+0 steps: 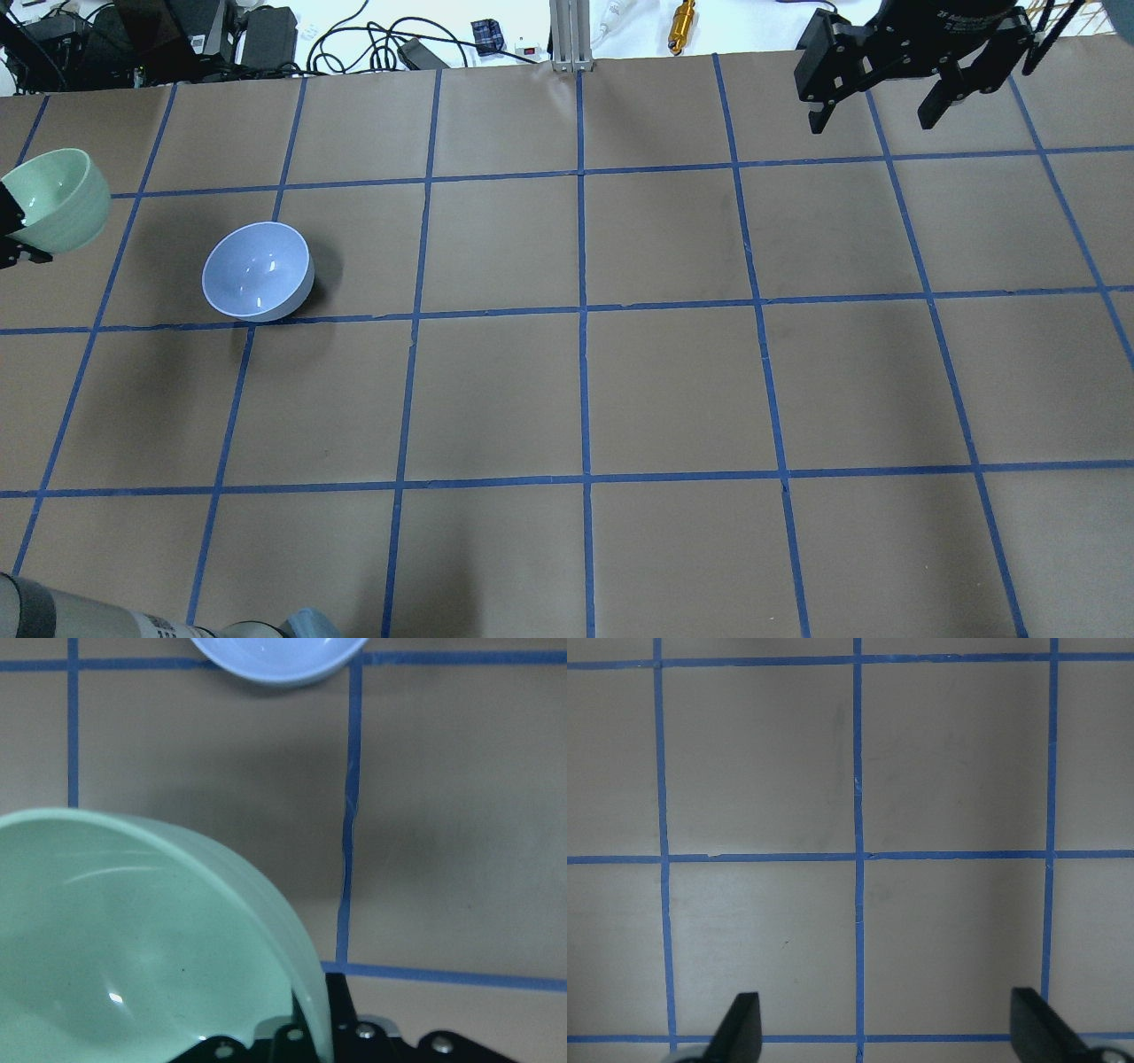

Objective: Stack green bowl on blue bowl
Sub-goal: 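Carry the green bowl with the left gripper over the blue bowl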

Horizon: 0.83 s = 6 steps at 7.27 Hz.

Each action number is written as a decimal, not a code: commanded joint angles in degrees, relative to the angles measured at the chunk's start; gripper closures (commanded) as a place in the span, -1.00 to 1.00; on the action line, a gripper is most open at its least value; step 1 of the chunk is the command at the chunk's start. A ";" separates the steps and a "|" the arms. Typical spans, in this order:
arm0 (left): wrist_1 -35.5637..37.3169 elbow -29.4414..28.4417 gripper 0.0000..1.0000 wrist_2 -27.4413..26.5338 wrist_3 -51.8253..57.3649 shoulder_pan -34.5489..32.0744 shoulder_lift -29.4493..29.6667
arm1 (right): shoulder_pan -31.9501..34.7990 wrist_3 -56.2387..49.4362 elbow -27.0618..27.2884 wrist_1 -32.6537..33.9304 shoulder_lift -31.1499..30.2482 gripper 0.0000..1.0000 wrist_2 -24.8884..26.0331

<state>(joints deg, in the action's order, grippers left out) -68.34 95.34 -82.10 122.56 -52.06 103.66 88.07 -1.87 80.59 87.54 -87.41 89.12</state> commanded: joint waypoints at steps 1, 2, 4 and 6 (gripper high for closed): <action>9.04 8.77 1.00 -1.38 -9.68 -9.25 -4.85 | 0.00 0.02 0.00 0.00 -0.04 -1.00 0.00; 14.67 13.34 1.00 -3.83 -12.49 -11.20 -6.17 | 0.00 0.02 0.00 0.00 -0.04 -1.00 0.00; 22.86 20.90 1.00 -3.85 -14.10 -13.24 -6.45 | 0.00 0.02 0.00 0.00 -0.04 -1.00 0.00; 29.73 25.59 1.00 -3.94 -13.32 -13.25 -5.58 | 0.00 -0.06 0.00 0.00 0.04 -1.00 0.00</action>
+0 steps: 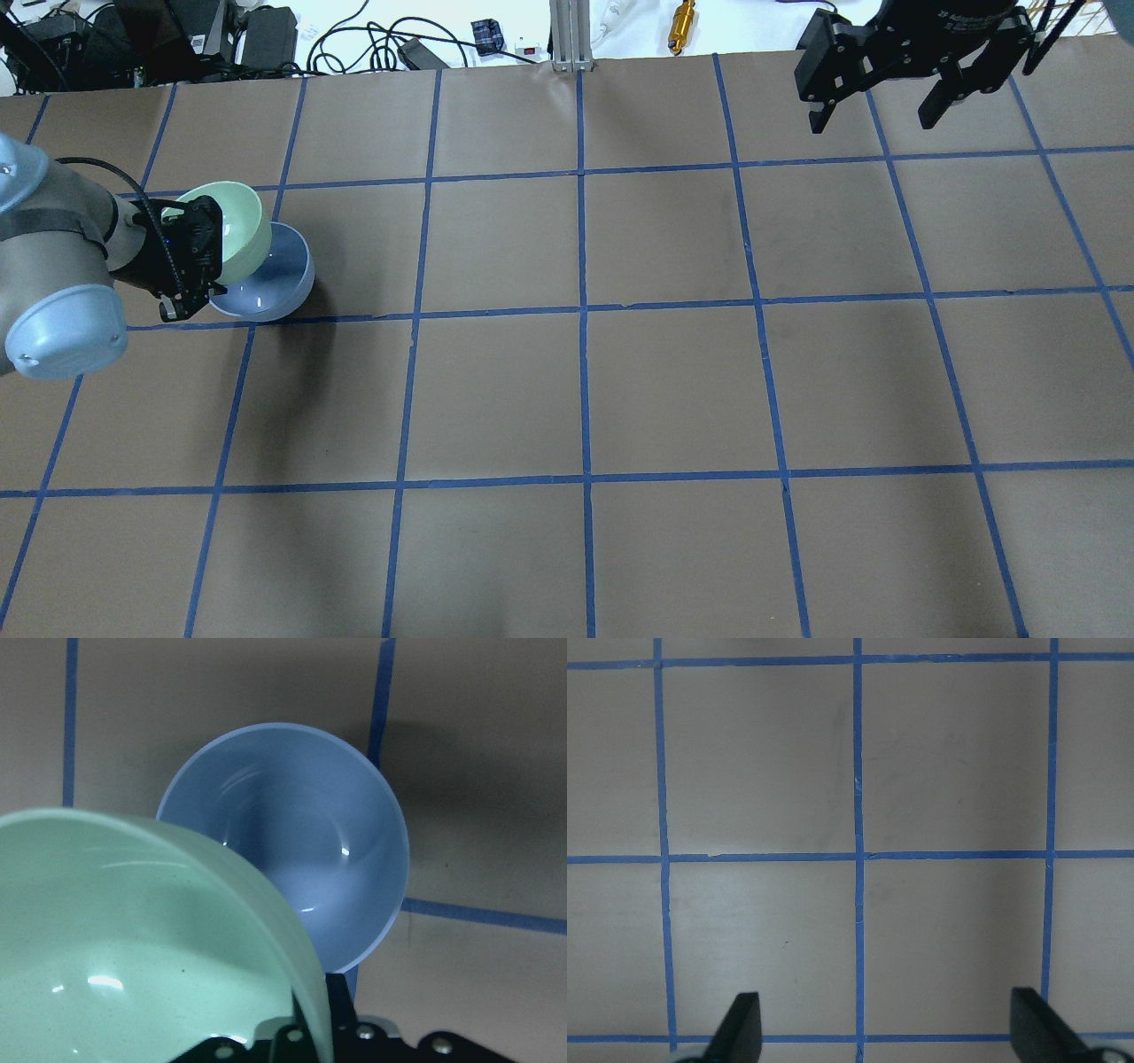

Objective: Stack green bowl on blue bowl
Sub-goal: 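Lower the green bowl into the blue bowl and open the left gripper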

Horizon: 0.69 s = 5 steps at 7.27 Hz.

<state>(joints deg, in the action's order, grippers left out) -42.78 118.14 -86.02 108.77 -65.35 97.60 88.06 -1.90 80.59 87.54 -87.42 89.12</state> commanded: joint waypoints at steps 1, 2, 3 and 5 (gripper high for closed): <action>4.46 2.71 1.00 -0.03 0.31 -0.04 0.75 | 0.00 -0.03 0.00 0.00 0.06 -1.00 0.09; 4.55 2.71 1.00 0.15 -0.04 -0.04 1.19 | 0.00 -0.03 0.00 0.00 0.06 -1.00 0.00; 4.55 2.71 1.00 0.67 -0.65 -0.04 1.45 | 0.00 -0.03 0.00 0.00 -0.03 -1.00 0.00; 4.38 2.44 0.65 0.68 -1.72 -0.04 1.63 | 0.00 -0.03 0.00 0.00 0.06 -1.00 0.00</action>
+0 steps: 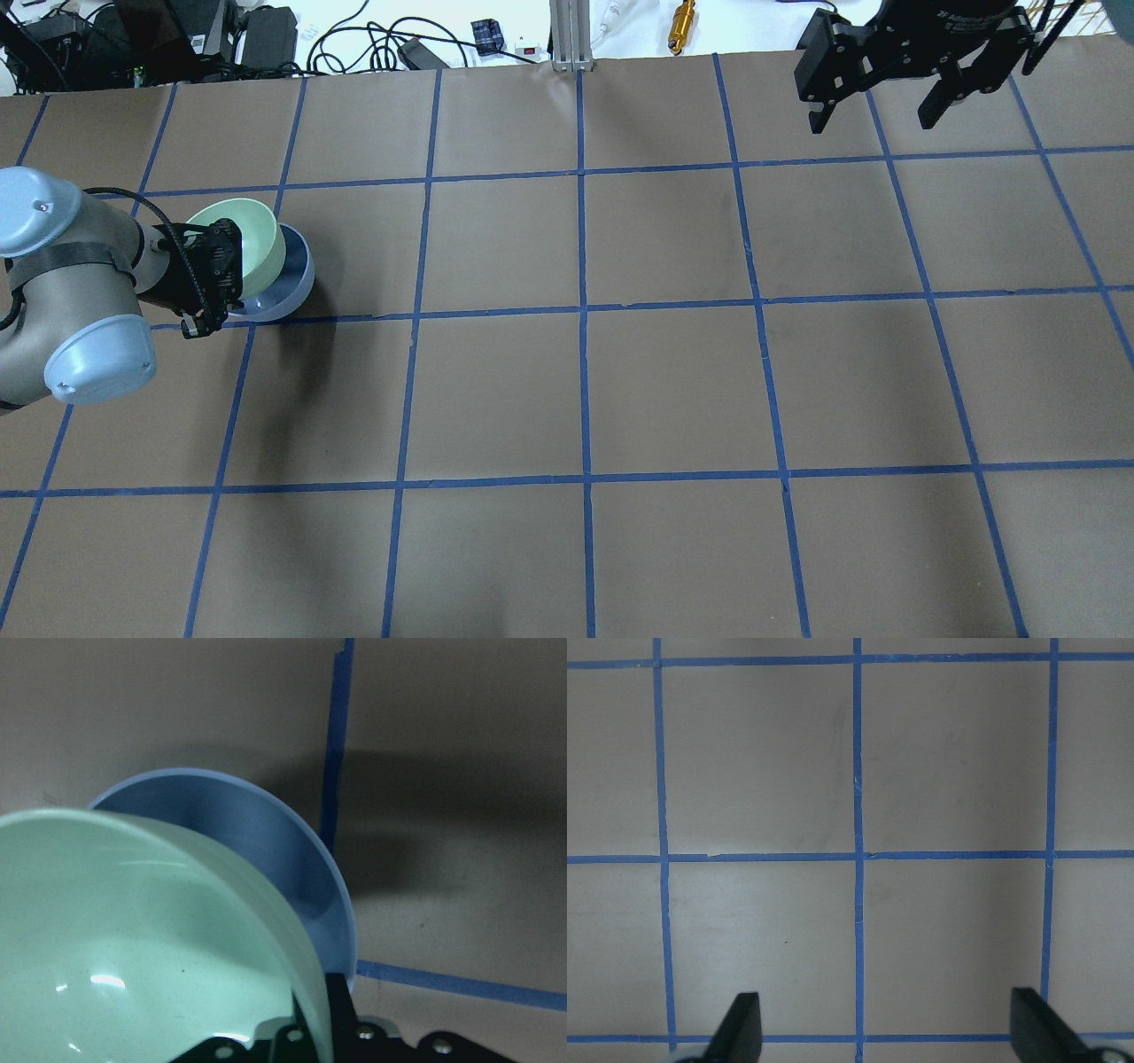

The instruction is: Stack green bowl on blue bowl

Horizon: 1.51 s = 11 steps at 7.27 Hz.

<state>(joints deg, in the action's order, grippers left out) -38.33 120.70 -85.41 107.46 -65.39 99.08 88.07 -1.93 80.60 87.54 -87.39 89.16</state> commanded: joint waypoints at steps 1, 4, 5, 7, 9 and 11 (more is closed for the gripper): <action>-0.25 -0.11 -0.53 0.16 -0.85 0.00 0.15 | 0.00 0.00 0.00 0.00 0.02 -1.00 0.05; -8.36 -5.26 -0.87 -0.02 -4.89 -0.61 -3.52 | 0.00 0.00 0.00 0.00 0.02 -1.00 0.05; -17.30 -9.99 -0.88 -0.10 -8.03 -0.61 -6.06 | 0.00 0.00 0.00 0.00 0.02 -1.00 0.05; -41.27 -19.92 -0.88 -0.80 -14.96 -0.70 -12.39 | 0.00 0.00 0.00 0.00 0.02 -1.00 0.05; -58.61 -29.86 -1.00 -0.89 -29.77 -2.62 -13.74 | 0.00 0.00 0.00 0.00 0.02 -1.00 0.05; -60.37 -32.10 -1.00 -7.25 -50.49 -9.98 -13.74 | 0.00 0.00 0.00 0.00 0.02 -1.00 0.05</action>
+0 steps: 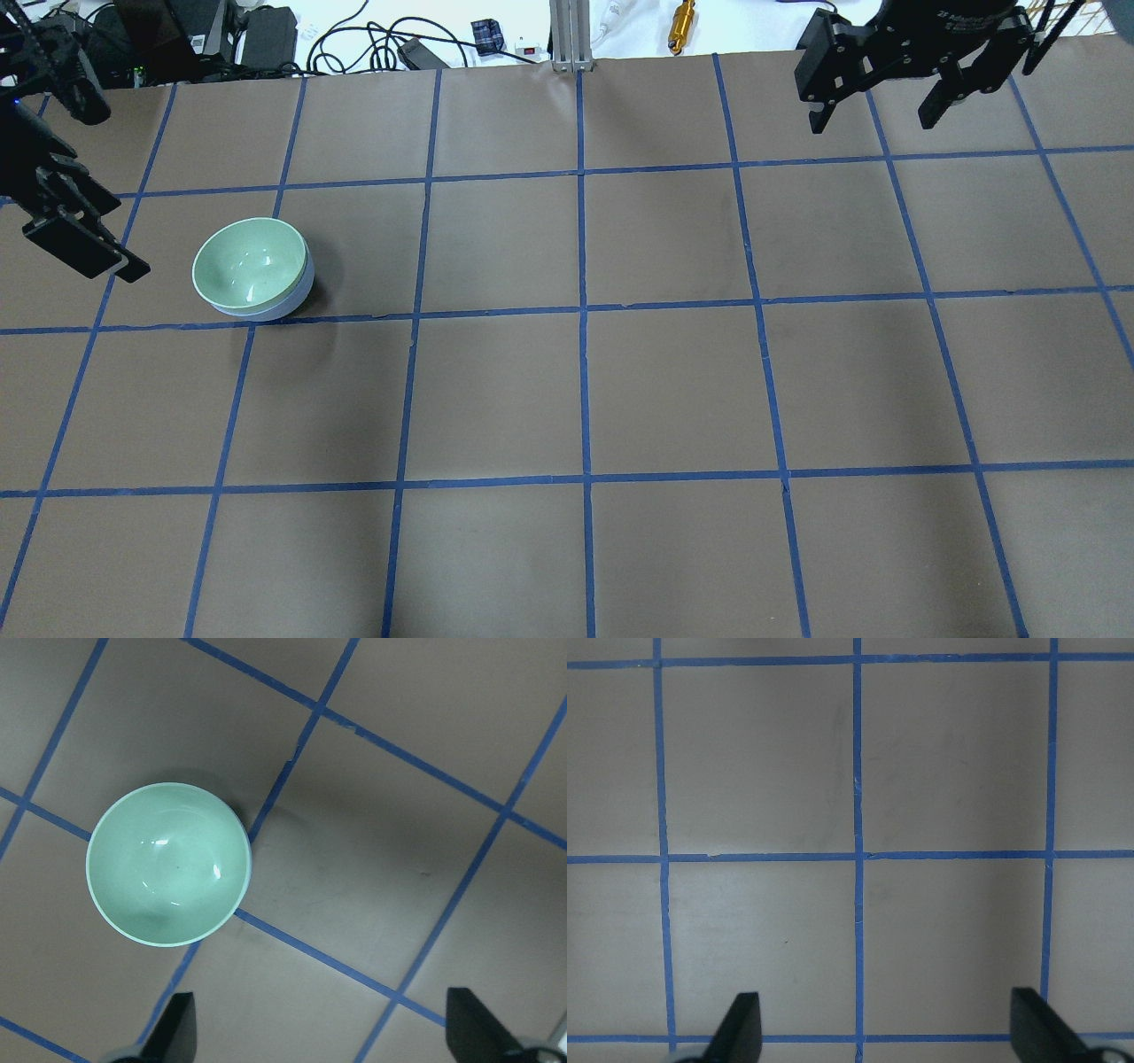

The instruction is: Stack green bowl on blue bowl

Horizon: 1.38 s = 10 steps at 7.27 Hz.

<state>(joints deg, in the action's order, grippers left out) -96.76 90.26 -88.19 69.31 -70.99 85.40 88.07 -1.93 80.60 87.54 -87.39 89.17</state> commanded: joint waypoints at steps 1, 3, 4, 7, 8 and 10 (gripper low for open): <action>-1.77 -1.66 -1.00 -6.71 -22.54 -10.34 0.29 | 0.00 0.00 0.00 0.00 0.03 -1.00 0.04; -1.41 -1.40 -1.00 -5.85 -40.46 -21.51 1.43 | 0.00 0.00 0.00 0.00 0.03 -1.00 -0.05; -1.06 -0.96 -1.00 -6.28 -49.36 -24.52 1.35 | 0.00 0.00 0.00 0.00 -0.06 -1.00 -0.05; 6.49 -0.96 -1.00 -4.89 -61.22 -20.27 1.70 | 0.00 0.00 0.00 0.00 -0.06 -1.00 0.04; 8.24 -0.87 -1.00 -1.23 -61.40 -18.68 1.87 | 0.00 0.00 0.00 0.00 0.03 -1.00 0.04; 8.08 -0.70 -1.00 -1.10 -61.75 -18.22 1.96 | 0.00 0.00 0.00 0.00 -0.06 -1.00 0.04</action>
<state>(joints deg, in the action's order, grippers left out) -88.88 89.45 -89.80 7.88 -89.66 87.30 88.07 -1.93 80.59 87.54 -87.39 89.21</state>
